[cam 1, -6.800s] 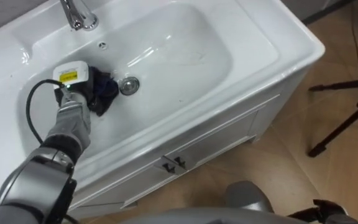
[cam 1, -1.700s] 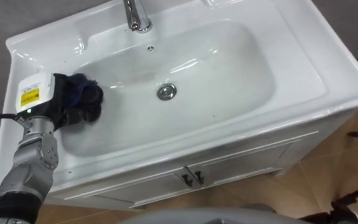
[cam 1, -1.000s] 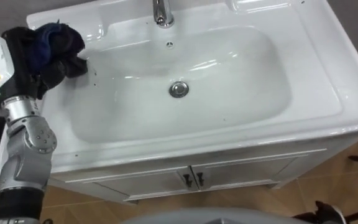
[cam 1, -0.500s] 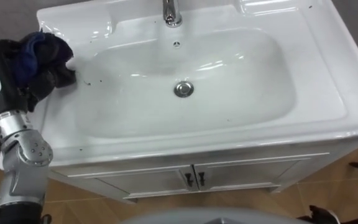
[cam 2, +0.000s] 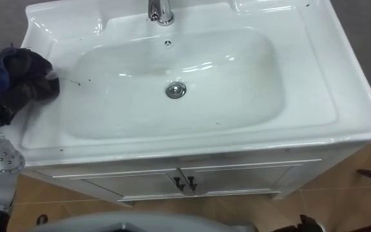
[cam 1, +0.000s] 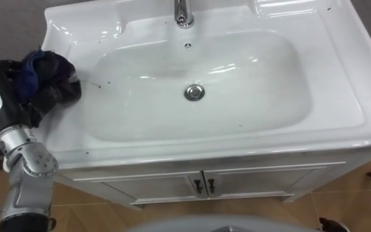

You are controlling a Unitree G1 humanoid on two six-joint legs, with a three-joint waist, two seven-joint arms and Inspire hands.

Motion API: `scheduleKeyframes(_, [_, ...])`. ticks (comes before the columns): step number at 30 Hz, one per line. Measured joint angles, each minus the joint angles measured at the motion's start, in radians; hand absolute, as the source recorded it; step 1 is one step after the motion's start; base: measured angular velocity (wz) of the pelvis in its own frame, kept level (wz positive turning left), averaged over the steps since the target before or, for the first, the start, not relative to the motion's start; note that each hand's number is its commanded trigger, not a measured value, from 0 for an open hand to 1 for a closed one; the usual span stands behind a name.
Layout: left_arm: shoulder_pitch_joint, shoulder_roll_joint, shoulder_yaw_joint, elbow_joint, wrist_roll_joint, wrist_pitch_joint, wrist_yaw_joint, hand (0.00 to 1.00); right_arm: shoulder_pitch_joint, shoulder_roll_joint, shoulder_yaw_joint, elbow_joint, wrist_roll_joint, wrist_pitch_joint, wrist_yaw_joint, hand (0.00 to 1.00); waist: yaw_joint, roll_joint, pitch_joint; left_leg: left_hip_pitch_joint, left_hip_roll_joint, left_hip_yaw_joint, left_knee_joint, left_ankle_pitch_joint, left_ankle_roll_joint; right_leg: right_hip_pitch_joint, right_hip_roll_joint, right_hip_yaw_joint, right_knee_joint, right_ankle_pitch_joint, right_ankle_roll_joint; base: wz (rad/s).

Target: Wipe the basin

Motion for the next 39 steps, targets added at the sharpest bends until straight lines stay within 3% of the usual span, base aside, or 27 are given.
scheduleKeyframes(3, [0.003,-0.001,0.0,0.0,0.0,0.0,0.0,1.0,0.0,0.0,0.0,-0.001,0.001,0.0,0.0,0.0,0.0,-0.002,0.0009,0.0,0.0,0.0,0.0,0.0,0.0,-0.001,-0.001,0.0,0.001,0.0,0.0,0.0])
scheduleKeyframes(4, [0.011,-0.002,0.0,0.0,0.0,-0.001,0.0,0.94,-0.002,0.0,0.0,-0.003,0.001,0.0,0.0,0.0,-0.001,-0.004,0.002,0.0,0.0,0.0,0.0,0.0,0.0,-0.001,0.0,0.0,0.001,0.0,0.0,0.0])
scheduleKeyframes(6, [0.017,-0.012,0.0,0.027,0.0,-0.009,0.0,0.18,-0.003,0.001,0.0,-0.003,0.004,0.0,0.002,0.0,-0.001,-0.006,0.0027,0.001,-0.001,0.0,0.0,0.0,0.0,0.001,0.0,0.0,0.001,0.0,0.001,0.0])
scheduleKeyframes(7, [0.022,-0.022,0.0,0.049,0.0,-0.008,0.0,0.0,-0.005,0.004,0.0,-0.002,0.008,-0.002,0.005,0.0,-0.001,-0.006,0.0029,0.002,-0.001,0.0,0.0,0.0,0.0,0.002,0.0,0.0,0.001,0.0,0.001,0.0])
scheduleKeyframes(11, [0.038,-0.05,-0.001,0.075,0.0,-0.01,-0.005,0.0,-0.005,0.016,0.0,0.0,0.013,-0.003,0.008,0.0,-0.001,-0.015,0.0039,-0.001,-0.001,-0.007,0.0,0.0,0.0,0.003,0.0,-0.009,0.001,0.0,0.001,0.05])
scheduleKeyframes(15, [0.035,-0.05,0.0,0.073,0.001,-0.025,-0.003,0.0,-0.009,0.026,0.0,0.0,0.044,-0.004,0.009,0.0,-0.001,-0.021,0.001,-0.001,-0.003,-0.009,0.0,0.0,0.0,0.003,-0.003,-0.012,0.0,0.0,0.001,0.01])
scheduleKeyframes(27, [0.034,-0.047,0.004,-0.013,0.037,-0.024,0.024,0.0,-0.009,0.028,-0.001,-0.001,0.082,-0.007,0.011,0.0,-0.001,-0.028,0.0014,-0.006,-0.007,-0.023,0.0,0.0,0.0,0.004,-0.005,-0.016,-0.003,-0.002,0.005,0.02])
scheduleKeyframes(39, [0.034,-0.047,0.007,-0.024,0.043,-0.024,0.04,0.0,-0.008,0.028,-0.001,-0.001,0.09,-0.016,0.012,0.0,-0.001,-0.029,0.001,-0.003,-0.01,-0.026,-0.001,0.0,0.0,0.017,-0.005,-0.018,-0.017,-0.002,0.006,0.01])
